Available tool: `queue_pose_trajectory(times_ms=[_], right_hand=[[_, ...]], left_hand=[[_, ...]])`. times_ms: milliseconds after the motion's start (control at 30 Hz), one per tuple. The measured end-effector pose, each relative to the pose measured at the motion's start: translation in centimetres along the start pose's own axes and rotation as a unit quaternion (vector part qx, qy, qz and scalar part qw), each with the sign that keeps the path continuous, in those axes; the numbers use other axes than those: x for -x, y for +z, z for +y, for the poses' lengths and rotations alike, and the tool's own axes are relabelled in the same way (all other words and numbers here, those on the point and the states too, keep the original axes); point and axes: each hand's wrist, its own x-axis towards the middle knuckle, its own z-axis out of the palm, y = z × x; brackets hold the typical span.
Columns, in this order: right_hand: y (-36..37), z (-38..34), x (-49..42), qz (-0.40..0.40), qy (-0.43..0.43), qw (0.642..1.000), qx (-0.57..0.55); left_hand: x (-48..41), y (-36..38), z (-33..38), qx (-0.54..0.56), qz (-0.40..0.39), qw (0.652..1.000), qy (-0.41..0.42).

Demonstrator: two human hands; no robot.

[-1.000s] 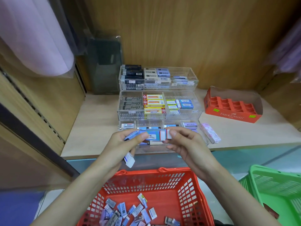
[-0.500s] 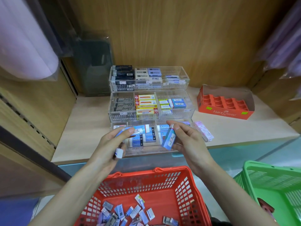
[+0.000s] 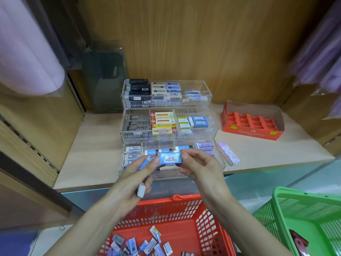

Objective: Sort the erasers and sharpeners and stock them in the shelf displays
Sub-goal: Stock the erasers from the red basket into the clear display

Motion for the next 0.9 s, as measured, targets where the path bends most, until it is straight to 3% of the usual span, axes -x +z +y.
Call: queue_pose_trajectory(times_ms=[167, 367, 533, 633, 733, 900], right_hand=[[-0.1, -0.4, 0.0, -0.076, 0.037, 0.994, -0.068], [-0.5, -1.5, -0.3, -0.127, -0.057, 0.986, 0.089], [0.0, -1.2, 0.1, -0.110, -0.088, 0.983, 0.118], [0.5, -0.4, 0.5, -0.082, -0.135, 0.974, 0.165], [0.9, 0.5, 0.7, -0.041, -0.198, 0.943, 0.265], [1.1, 2.0, 0.7, -0.001, -0.222, 0.923, 0.316]], left_hand=[[-0.1, -0.6, 0.2, -0.042, -0.048, 0.998, 0.004], [-0.1, -1.4, 1.2, -0.148, -0.069, 0.986, 0.024], [0.2, -1.0, 0.7, -0.226, -0.088, 0.970, 0.004], [0.4, -0.4, 0.4, -0.213, -0.060, 0.975, -0.007], [0.6, 0.0, -0.1, -0.186, -0.015, 0.982, -0.001], [0.7, 0.6, -1.1, -0.135, 0.016, 0.991, 0.004]])
